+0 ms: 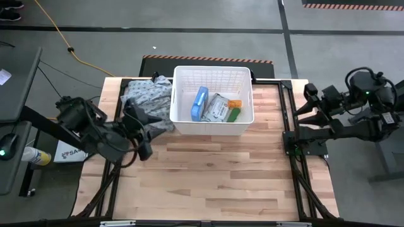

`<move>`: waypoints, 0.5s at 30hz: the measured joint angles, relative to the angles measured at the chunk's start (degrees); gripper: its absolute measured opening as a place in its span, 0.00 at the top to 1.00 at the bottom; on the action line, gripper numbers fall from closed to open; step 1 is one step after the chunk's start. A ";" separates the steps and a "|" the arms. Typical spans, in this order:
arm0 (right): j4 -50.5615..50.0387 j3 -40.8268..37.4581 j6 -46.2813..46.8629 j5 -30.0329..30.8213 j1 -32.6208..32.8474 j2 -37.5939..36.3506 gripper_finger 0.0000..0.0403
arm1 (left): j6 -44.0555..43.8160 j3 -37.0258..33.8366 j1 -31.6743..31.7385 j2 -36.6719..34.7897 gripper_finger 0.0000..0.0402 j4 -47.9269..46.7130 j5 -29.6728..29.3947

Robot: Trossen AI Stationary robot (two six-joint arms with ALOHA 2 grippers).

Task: Pick & place medical supplies in basket/bin
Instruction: Return to Home Position

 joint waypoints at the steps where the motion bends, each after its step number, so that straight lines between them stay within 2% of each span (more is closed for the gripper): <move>1: -0.05 0.00 0.00 -0.02 0.00 -0.05 0.69 | 0.32 0.00 0.00 -0.44 0.47 0.00 0.00; 4: -0.81 0.00 -0.02 -0.02 0.00 -0.27 0.69 | 0.82 -1.26 0.00 -2.36 0.47 0.20 -0.17; 7: -1.75 0.00 -0.02 -0.02 0.00 -0.27 0.69 | -0.79 -6.16 0.00 -5.88 0.47 0.10 -0.12; 15: -1.76 -0.01 -1.72 -0.17 0.00 -0.30 0.69 | -13.99 -29.25 -0.02 -20.26 0.47 2.40 -0.45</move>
